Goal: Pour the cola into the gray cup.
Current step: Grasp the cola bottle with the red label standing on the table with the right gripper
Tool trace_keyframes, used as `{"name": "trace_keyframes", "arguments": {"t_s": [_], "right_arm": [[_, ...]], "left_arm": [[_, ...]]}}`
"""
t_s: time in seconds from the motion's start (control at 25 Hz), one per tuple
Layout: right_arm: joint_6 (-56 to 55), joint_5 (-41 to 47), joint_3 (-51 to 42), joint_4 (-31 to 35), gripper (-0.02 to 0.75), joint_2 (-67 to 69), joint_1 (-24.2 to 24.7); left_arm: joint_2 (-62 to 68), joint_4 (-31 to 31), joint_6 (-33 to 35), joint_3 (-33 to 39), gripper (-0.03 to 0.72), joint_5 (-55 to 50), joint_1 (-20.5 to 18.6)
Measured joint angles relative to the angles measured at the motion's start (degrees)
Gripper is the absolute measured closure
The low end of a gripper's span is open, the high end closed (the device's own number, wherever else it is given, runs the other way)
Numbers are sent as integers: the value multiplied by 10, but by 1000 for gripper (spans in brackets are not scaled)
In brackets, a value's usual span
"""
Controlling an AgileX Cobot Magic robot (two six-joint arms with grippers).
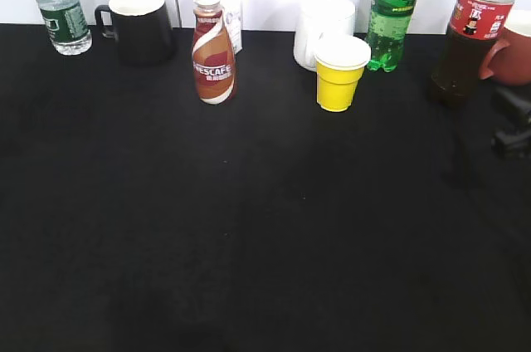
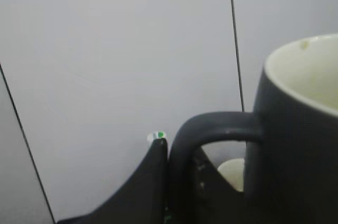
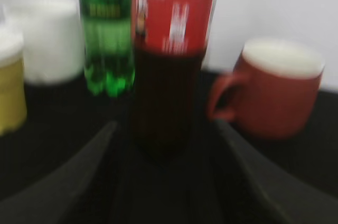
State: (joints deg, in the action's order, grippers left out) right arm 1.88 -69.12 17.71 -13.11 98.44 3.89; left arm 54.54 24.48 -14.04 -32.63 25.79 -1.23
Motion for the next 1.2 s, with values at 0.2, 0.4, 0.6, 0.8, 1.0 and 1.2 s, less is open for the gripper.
{"name": "trace_keyframes", "arguments": {"t_s": [0.2,0.4,0.6,0.8,1.0,1.2], "right_arm": [[-72,-1,0,-13,330,1,0],[-86,-1,0,-32,293,1,0],[-169,-1,40,-49,73,69,0],[-171,-1,89,-34,78,82,0],[-152,-1,147,-56,78,107,0],[-148,17,196,-60,78,108,0]], "left_arm": [[0,12,0,0,640,1,0],[0,13,0,0,640,1,0],[0,15,0,0,640,1,0],[0,34,0,0,640,1,0],[0,35,0,0,640,1,0],[0,35,0,0,640,1,0]]}}
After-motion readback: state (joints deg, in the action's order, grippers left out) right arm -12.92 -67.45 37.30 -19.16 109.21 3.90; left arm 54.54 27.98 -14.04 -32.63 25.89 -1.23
